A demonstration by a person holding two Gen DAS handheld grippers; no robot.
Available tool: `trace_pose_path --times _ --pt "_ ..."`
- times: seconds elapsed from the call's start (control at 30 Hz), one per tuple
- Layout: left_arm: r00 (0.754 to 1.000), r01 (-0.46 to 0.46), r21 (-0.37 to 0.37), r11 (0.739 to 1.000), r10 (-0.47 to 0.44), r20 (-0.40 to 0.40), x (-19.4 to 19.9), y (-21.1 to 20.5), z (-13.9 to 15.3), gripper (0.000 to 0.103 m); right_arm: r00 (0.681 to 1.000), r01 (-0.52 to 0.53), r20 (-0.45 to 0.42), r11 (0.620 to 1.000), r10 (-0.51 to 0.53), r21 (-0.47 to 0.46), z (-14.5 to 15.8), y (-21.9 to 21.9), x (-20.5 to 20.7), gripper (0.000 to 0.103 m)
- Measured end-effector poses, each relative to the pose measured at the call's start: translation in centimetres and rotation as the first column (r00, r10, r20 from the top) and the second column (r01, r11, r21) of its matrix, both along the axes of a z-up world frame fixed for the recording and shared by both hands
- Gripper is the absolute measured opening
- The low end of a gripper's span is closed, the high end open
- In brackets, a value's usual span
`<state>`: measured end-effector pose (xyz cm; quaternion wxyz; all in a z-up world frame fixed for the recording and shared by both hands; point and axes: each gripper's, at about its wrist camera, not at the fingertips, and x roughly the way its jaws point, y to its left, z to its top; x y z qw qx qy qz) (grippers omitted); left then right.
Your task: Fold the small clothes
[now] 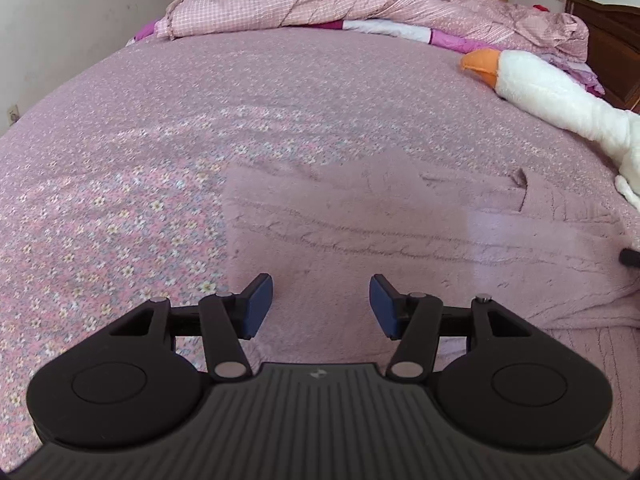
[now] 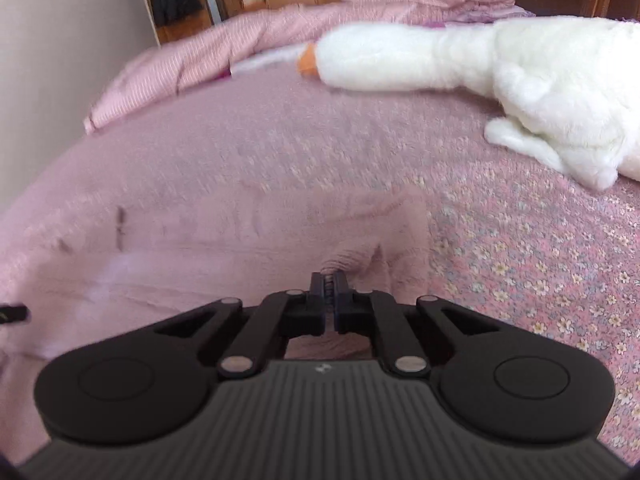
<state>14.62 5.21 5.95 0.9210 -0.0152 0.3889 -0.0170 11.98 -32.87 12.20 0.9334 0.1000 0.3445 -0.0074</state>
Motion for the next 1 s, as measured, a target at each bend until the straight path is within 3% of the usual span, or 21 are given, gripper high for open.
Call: trace_pose_path --times 0.1,0.33,0.47,0.57,0.8,0.83,0.87,0.93,1.0 --pt "1.000 0.001 -0.001 1.000 -0.001 0.010 0.7 0.0 -0.1 0.062 0.996 0.048 0.077 0.998 -0.045 -0.047 1.8 -0.4 -1.2 0.007" --pt "1.000 -0.007 0.043 0.999 0.008 -0.016 3.0 -0.2 -2.5 0.064 0.996 0.069 -0.046 0.997 -0.071 -0.042 -1.5 -1.7 0.4 0.008" --pt "1.000 0.009 0.046 0.999 -0.008 -0.022 3.2 0.2 -2.4 0.065 0.996 0.088 -0.030 0.995 -0.089 -0.041 -2.0 -1.3 0.2 0.010" --pt "1.000 0.005 0.047 0.999 -0.004 -0.021 2.5 0.7 -1.7 0.065 0.997 0.066 -0.032 0.998 -0.066 -0.014 -0.8 -1.2 -0.4 0.016" --pt "0.999 0.034 0.099 0.995 -0.034 0.000 -1.9 1.7 1.0 0.065 0.998 -0.062 -0.014 0.998 0.062 -0.014 2.3 0.2 -4.8 0.017" --pt "0.999 0.044 0.112 0.993 -0.045 0.005 -2.7 1.7 1.4 0.065 0.997 -0.080 -0.014 0.997 0.080 -0.016 2.7 0.5 -5.6 0.022" --pt "0.998 0.053 0.122 0.991 -0.055 0.009 -3.6 1.7 1.9 0.065 0.995 -0.099 -0.010 0.995 0.099 -0.017 3.1 0.9 -6.5 0.038" --pt "0.997 0.071 0.135 0.988 -0.073 0.011 -5.4 1.7 2.7 0.065 0.992 -0.129 0.006 0.991 0.129 -0.025 3.8 1.8 -8.3 0.057" --pt "0.996 0.089 0.135 0.987 -0.091 0.009 -7.3 1.6 3.5 0.066 0.985 -0.174 0.013 0.984 0.174 -0.040 4.4 2.8 -10.1 0.057"
